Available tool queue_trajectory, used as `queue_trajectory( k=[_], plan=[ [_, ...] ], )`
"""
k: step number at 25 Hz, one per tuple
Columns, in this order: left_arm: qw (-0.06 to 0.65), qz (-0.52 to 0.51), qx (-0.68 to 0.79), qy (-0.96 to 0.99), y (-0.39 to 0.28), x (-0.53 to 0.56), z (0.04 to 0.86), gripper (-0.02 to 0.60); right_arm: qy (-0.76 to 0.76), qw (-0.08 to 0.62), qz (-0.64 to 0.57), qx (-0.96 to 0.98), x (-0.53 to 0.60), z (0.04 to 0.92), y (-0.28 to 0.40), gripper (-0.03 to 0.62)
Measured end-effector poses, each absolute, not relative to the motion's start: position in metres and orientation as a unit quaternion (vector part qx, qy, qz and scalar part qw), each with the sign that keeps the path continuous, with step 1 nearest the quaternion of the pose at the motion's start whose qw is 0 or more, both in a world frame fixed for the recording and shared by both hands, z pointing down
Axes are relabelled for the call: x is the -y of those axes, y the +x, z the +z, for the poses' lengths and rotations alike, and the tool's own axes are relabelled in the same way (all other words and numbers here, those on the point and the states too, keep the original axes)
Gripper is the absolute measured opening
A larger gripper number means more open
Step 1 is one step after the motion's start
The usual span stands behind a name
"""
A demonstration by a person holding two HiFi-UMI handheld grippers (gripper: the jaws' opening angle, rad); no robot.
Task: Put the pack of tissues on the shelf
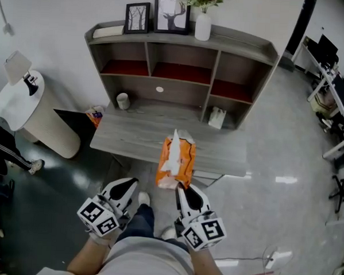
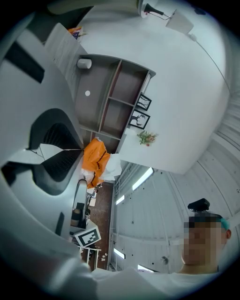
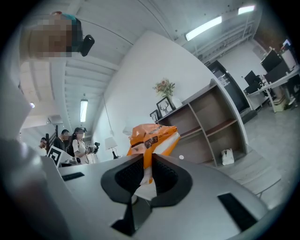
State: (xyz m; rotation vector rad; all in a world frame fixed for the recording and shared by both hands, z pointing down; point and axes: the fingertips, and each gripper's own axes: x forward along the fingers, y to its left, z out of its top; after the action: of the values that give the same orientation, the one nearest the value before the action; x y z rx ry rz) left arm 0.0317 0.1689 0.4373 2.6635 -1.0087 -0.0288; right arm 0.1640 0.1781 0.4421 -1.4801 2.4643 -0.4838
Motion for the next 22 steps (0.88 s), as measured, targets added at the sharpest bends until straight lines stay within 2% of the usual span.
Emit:
queue_trajectory(
  k=[13,22],
  plan=[
    [0.166,-0.012,0.325,0.931,0.001,-0.026,0.448,0.016,-0.524,0.079,-0.186,-0.827,-0.051,0.454,0.133,0.044],
    [0.178,-0.011,0.286,0.941,-0.036,0.072,0.44,0.015,-0.551,0.084,-0.178,-0.811,0.052,0.438,0.094,0.044]
  ],
)
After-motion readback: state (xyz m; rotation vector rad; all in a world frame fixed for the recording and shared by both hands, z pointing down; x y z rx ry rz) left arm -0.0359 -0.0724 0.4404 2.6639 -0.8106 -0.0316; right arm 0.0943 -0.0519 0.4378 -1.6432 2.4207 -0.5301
